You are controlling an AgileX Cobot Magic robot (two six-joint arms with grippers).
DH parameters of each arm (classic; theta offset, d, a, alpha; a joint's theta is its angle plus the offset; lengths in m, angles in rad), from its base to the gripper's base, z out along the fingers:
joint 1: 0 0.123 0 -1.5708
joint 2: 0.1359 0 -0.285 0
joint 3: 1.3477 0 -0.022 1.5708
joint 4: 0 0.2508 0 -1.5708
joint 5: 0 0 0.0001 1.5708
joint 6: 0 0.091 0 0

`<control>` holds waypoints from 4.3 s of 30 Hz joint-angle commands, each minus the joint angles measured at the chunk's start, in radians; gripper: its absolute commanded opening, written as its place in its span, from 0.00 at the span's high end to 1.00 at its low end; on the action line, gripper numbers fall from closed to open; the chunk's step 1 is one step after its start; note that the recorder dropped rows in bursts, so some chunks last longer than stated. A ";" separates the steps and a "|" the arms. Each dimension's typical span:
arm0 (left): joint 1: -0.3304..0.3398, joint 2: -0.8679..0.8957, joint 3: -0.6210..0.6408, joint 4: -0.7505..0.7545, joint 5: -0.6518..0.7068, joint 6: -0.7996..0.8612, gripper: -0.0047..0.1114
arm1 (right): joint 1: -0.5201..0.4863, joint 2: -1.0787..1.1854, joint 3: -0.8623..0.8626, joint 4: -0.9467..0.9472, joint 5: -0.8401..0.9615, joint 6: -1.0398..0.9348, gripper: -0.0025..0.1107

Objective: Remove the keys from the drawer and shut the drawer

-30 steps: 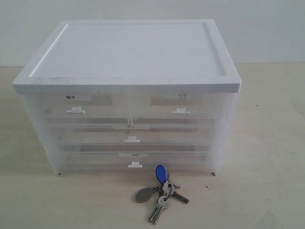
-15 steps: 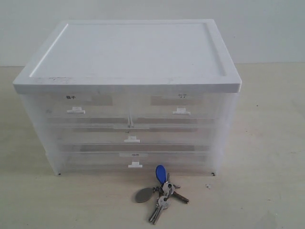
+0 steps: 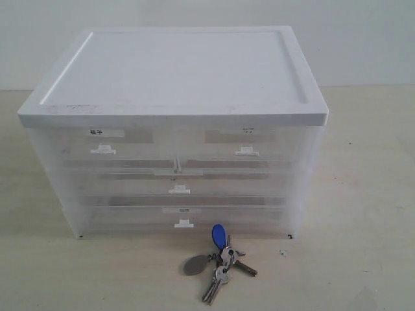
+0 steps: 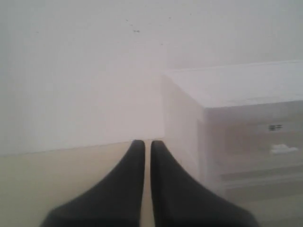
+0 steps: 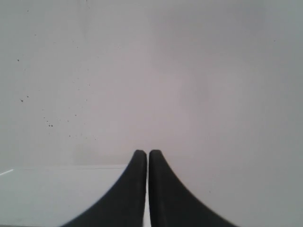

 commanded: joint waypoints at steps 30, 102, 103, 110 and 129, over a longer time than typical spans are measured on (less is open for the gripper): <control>0.108 -0.021 0.003 -0.035 0.287 0.070 0.92 | -0.001 -0.006 -0.004 -0.004 0.002 0.001 0.98; 0.108 -0.021 0.003 -0.035 0.287 0.070 0.92 | -0.050 -0.006 0.138 0.974 0.607 -1.114 0.98; 0.108 -0.021 0.003 -0.035 0.287 0.070 0.92 | -0.050 -0.006 0.138 0.974 0.607 -1.114 0.98; 0.108 -0.021 0.003 -0.035 0.287 0.070 0.92 | -0.050 -0.006 0.138 0.974 0.607 -1.112 0.98; 0.108 -0.021 0.003 -0.035 0.287 0.070 0.92 | -0.050 -0.006 0.138 0.974 0.607 -1.110 0.98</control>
